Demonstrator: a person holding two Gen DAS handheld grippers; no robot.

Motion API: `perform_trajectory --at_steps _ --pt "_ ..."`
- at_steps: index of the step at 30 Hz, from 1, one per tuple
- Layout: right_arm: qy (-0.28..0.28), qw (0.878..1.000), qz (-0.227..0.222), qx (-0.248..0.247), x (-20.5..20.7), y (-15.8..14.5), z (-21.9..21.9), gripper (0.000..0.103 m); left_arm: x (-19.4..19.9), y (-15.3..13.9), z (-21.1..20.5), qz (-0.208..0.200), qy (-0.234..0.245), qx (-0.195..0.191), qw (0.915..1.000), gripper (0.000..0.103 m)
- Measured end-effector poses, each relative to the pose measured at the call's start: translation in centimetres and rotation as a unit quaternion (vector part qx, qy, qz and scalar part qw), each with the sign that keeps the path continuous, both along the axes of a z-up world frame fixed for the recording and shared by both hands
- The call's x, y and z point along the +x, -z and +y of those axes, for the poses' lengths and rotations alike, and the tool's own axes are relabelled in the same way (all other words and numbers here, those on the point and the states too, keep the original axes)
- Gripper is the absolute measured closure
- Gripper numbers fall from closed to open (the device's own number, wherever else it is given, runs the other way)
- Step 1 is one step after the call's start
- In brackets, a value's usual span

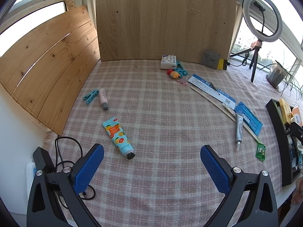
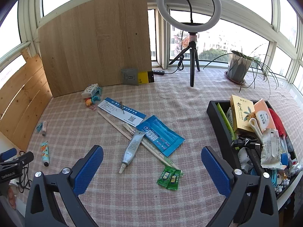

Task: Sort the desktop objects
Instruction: 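Move both tools toward the tubes lying on the tablecloth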

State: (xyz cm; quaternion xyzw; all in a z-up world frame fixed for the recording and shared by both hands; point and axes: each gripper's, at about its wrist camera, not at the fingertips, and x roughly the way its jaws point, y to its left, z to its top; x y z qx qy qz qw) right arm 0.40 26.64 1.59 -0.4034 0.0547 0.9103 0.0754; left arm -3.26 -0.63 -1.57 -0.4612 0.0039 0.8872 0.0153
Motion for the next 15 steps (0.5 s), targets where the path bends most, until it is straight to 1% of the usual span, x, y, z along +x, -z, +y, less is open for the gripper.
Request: perform_trajectory --at_steps 2,4,6,9,11,13,15 --pt "0.003 1.0 -0.004 0.001 -0.1 0.2 0.7 0.001 -0.2 -0.1 -0.4 0.002 -0.017 -0.005 0.9998 0.0" --pt "0.005 1.0 -0.008 -0.002 -0.3 0.6 1.3 0.001 -0.7 0.0 -1.0 -0.003 -0.027 0.012 0.9996 0.0" --pt "0.005 1.0 -0.014 -0.007 -0.4 1.0 1.8 0.001 -1.0 0.4 -1.4 -0.008 -0.03 0.019 0.9993 0.0" --pt "0.005 1.0 -0.02 -0.008 -0.7 1.4 2.3 0.001 -1.1 0.9 -1.8 -0.01 -0.038 0.001 0.9992 0.0" --pt "0.003 1.0 -0.023 -0.01 -0.9 1.7 2.5 0.001 -1.1 1.2 -2.4 -0.015 -0.041 0.005 0.999 0.0" --pt "-0.001 1.0 -0.027 -0.012 -1.2 2.0 2.6 0.001 -1.2 1.8 -3.3 -0.027 -0.048 0.017 0.9983 0.0" --pt "-0.004 0.999 -0.03 -0.015 -1.6 2.3 2.6 0.001 -1.4 2.9 -4.6 -0.058 -0.054 0.038 0.9961 0.0"
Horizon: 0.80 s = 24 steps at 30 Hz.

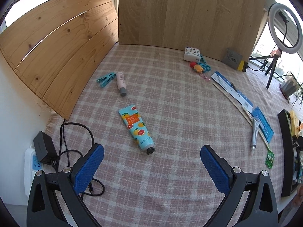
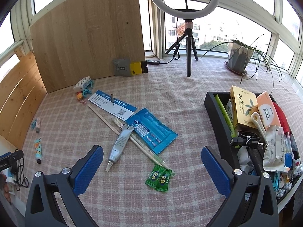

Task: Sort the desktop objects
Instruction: 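Move both tools toward the tubes lying on the tablecloth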

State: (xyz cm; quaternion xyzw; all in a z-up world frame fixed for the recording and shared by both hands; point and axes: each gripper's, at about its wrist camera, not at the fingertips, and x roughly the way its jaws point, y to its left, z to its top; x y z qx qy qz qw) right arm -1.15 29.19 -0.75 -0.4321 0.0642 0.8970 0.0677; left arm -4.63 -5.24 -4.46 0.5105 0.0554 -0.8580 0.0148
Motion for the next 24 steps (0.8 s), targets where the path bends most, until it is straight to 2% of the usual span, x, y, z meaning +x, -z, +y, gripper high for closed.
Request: perform_trajectory --at_steps 2,6,9,12,16,20,24 --pt "-0.003 1.0 -0.004 -0.005 -0.5 0.3 -0.1 0.001 0.2 0.6 -1.0 -0.009 -0.009 0.012 0.9998 0.001" --pt "-0.012 1.0 -0.007 -0.012 -1.5 0.8 -0.5 0.001 0.9 1.2 -2.2 -0.019 -0.034 -0.02 0.999 0.001" --pt "-0.023 1.0 -0.009 -0.01 -2.2 1.1 -1.2 0.001 0.9 1.7 -3.0 -0.025 -0.052 -0.022 0.9981 0.001" --pt "-0.034 0.999 -0.008 -0.009 -2.9 1.3 -1.9 0.001 0.8 2.1 -3.0 -0.027 -0.051 -0.014 0.9982 0.001" --pt "-0.044 0.999 -0.011 -0.01 -3.6 1.7 -2.5 0.001 0.7 2.1 -2.2 -0.028 -0.048 -0.043 0.9975 0.001" --pt "-0.049 0.999 -0.014 -0.01 -4.5 1.8 -2.7 0.001 0.4 1.9 -2.2 -0.026 -0.054 -0.034 0.9976 0.001" --pt "-0.052 0.999 -0.014 -0.008 -5.1 1.9 -2.8 0.001 -0.2 1.5 -2.3 -0.016 -0.067 -0.047 0.9965 0.001"
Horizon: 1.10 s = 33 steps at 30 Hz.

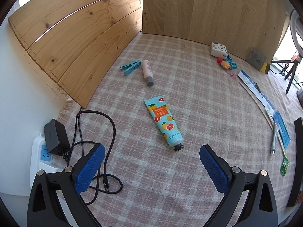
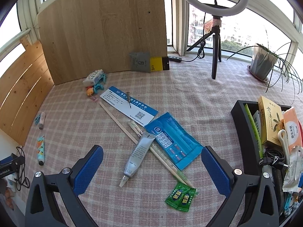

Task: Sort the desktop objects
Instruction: 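Move both tools toward the tubes lying on the tablecloth, then grasp the grey ointment tube with the right tool while the left tool grasps the grapefruit hand cream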

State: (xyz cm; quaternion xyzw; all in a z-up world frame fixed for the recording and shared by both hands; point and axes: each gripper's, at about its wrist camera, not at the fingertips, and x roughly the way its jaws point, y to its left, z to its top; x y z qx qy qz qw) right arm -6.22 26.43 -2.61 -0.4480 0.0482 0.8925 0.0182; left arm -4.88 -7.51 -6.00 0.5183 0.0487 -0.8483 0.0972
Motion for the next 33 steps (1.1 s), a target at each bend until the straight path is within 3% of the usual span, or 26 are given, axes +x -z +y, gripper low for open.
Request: perform_trajectory --at_steps 6,17,24,31,33 --pt "-0.007 1.0 0.0 0.004 -1.0 0.1 -0.2 0.001 -1.3 -0.1 -0.7 0.0 -0.013 0.012 0.9999 0.001" --pt "-0.021 1.0 -0.011 0.009 -2.5 0.9 -0.9 0.001 -2.1 0.3 0.6 0.005 0.011 0.028 0.9995 0.001" --pt "-0.007 0.998 -0.058 -0.023 -3.5 3.1 0.0 0.001 -3.8 2.1 0.6 -0.02 0.012 0.049 0.9985 0.001" --pt "-0.017 0.994 -0.105 -0.023 -3.9 6.0 -0.6 0.002 -6.1 4.6 0.7 -0.047 -0.004 0.006 0.9989 0.001" --pt "-0.015 0.993 -0.112 -0.02 -4.0 6.6 -0.7 0.007 -6.7 5.3 0.6 -0.056 -0.008 0.01 0.9983 0.001"
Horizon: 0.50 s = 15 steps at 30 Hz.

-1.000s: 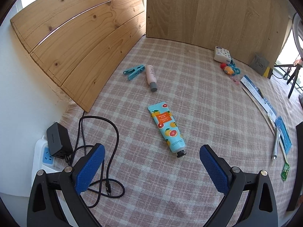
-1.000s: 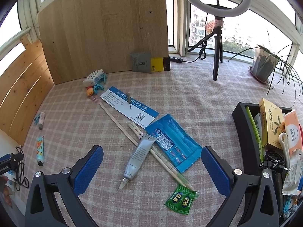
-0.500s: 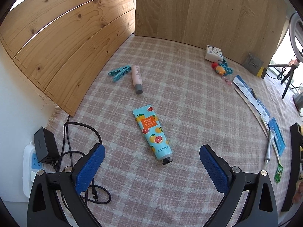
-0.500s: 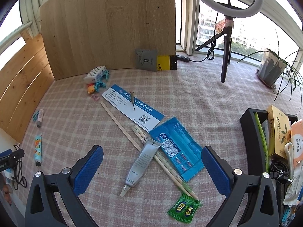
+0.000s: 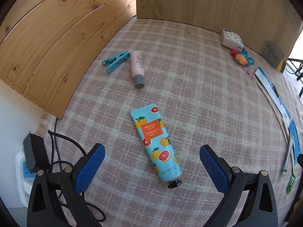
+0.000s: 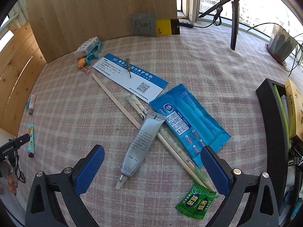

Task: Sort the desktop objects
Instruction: 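Grasp the grey ointment tube with the right tool while the left tool grasps the grapefruit hand cream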

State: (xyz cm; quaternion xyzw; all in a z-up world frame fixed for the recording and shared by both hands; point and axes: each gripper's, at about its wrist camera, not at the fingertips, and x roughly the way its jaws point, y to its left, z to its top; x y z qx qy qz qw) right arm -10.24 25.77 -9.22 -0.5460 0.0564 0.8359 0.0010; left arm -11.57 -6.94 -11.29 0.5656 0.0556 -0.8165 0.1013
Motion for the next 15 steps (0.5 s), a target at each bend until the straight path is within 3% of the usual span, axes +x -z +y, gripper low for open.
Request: perform_trajectory --at_steps 2,7,11,15 --pt "0.003 1.0 -0.011 -0.005 -0.3 0.6 0.1 0.019 -0.4 0.7 0.1 -0.01 0.006 0.003 0.9999 0.001" --pt "0.002 0.999 -0.032 -0.013 -0.9 2.0 -0.2 0.028 -0.9 2.6 0.6 -0.043 0.024 0.032 0.9983 0.012" --pt "-0.006 0.999 -0.038 0.009 -1.1 2.8 -1.0 0.036 -0.7 3.0 0.5 -0.029 0.022 0.028 0.9989 0.015" --pt "-0.018 0.998 -0.026 0.056 -1.3 3.0 -2.1 0.039 -0.6 3.2 0.0 -0.013 0.019 0.025 0.9994 0.029"
